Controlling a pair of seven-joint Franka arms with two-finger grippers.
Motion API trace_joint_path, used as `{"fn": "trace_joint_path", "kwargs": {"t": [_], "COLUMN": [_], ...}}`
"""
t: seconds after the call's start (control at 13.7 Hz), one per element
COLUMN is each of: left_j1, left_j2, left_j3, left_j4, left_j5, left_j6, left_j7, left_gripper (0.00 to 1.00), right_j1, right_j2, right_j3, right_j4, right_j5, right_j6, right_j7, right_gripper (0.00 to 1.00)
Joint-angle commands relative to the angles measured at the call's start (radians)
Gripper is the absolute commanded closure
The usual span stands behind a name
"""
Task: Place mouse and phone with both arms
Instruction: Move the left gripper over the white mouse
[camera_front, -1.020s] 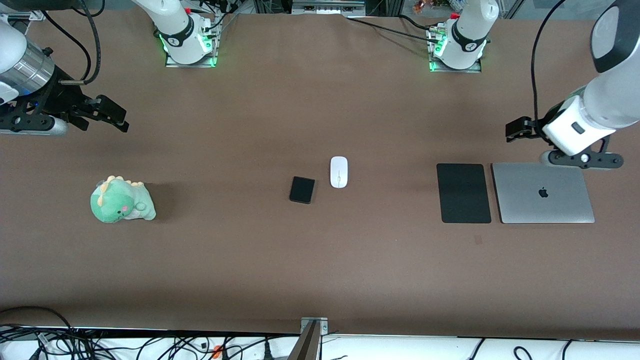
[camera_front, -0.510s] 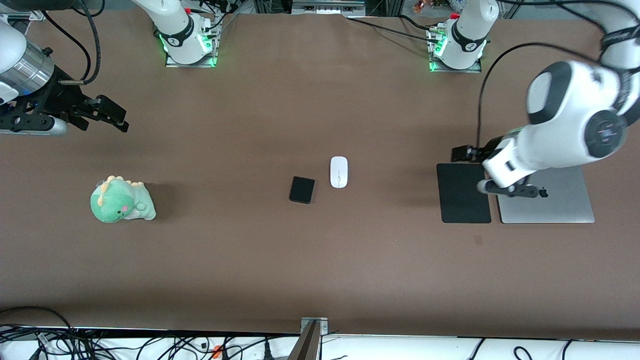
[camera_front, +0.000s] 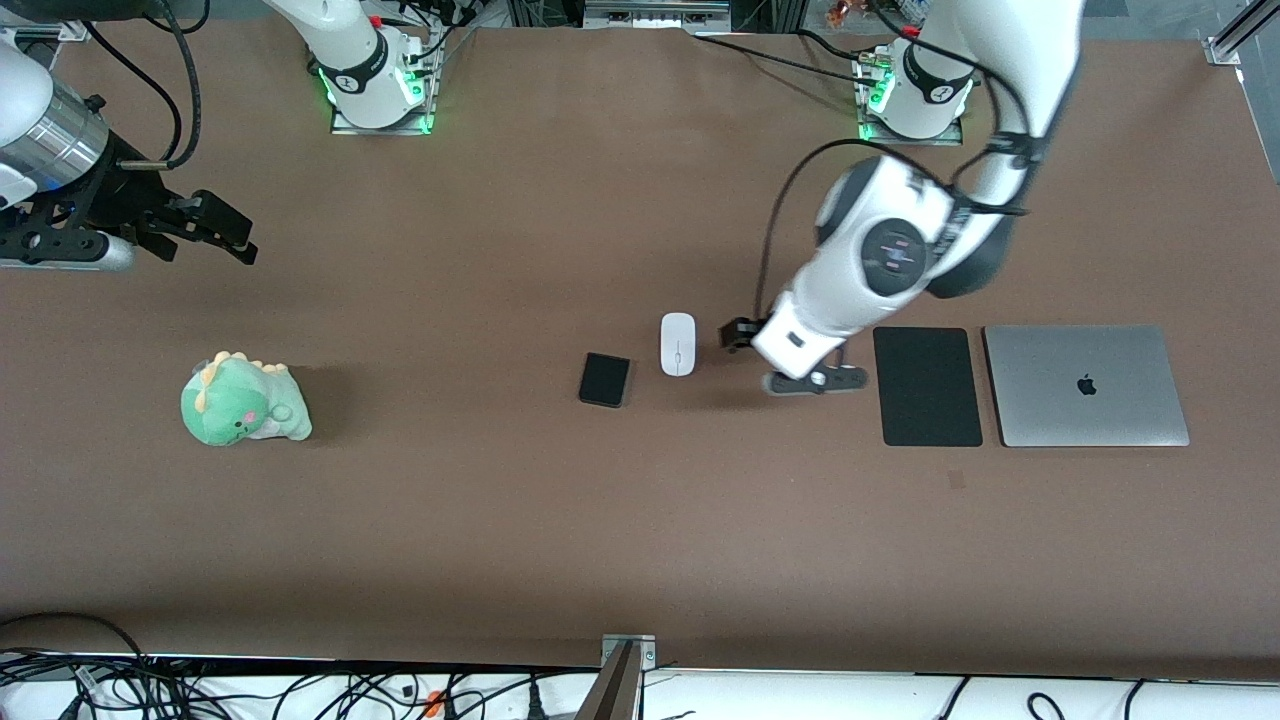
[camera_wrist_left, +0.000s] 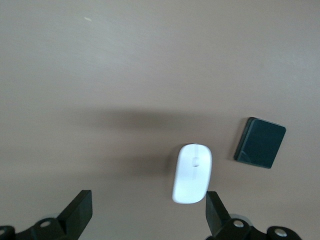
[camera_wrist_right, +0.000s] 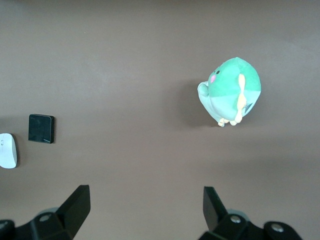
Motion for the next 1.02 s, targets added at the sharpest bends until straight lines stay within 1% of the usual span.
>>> {"fn": "trace_joint_path", "kwargs": {"t": [0.0, 0.15, 0.36, 0.51, 0.8, 0.95], "left_j1": [-0.065, -0.113, -0.18, -0.197, -0.214, -0.217], "left_j2": [0.087, 0.144, 0.196, 0.222, 0.255, 0.264], "left_j3": [0.013, 0.016, 0.019, 0.019, 0.021, 0.019], "left_j4": [0.019, 0.022, 0.022, 0.022, 0.022, 0.022], "left_j5": [0.044, 0.066, 0.177, 0.252, 0.395, 0.407], "left_j6": [0.085, 0.134, 0.223, 0.26, 0.269, 0.272], "left_j7": [-0.03, -0.03, -0.087, -0.148, -0.234, -0.275], "left_gripper": [0.0, 0.0, 0.0, 0.0, 0.0, 0.0], "right_j1": [-0.013, -0.013, -0.013, -0.013, -0.012, -0.01], "right_j2": [-0.003, -0.002, -0.002, 0.0, 0.005, 0.005], "right_j3": [0.012, 0.011, 0.012, 0.011, 0.016, 0.016], "right_j4": [0.008, 0.008, 0.008, 0.008, 0.008, 0.008], "right_j5": [-0.011, -0.011, -0.011, -0.01, -0.009, -0.009], "right_j6": [-0.012, -0.012, -0.012, -0.012, -0.012, -0.012], "right_j7": [-0.014, -0.014, -0.014, -0.014, -0.013, -0.013], "right_gripper": [0.0, 0.0, 0.0, 0.0, 0.0, 0.0]}}
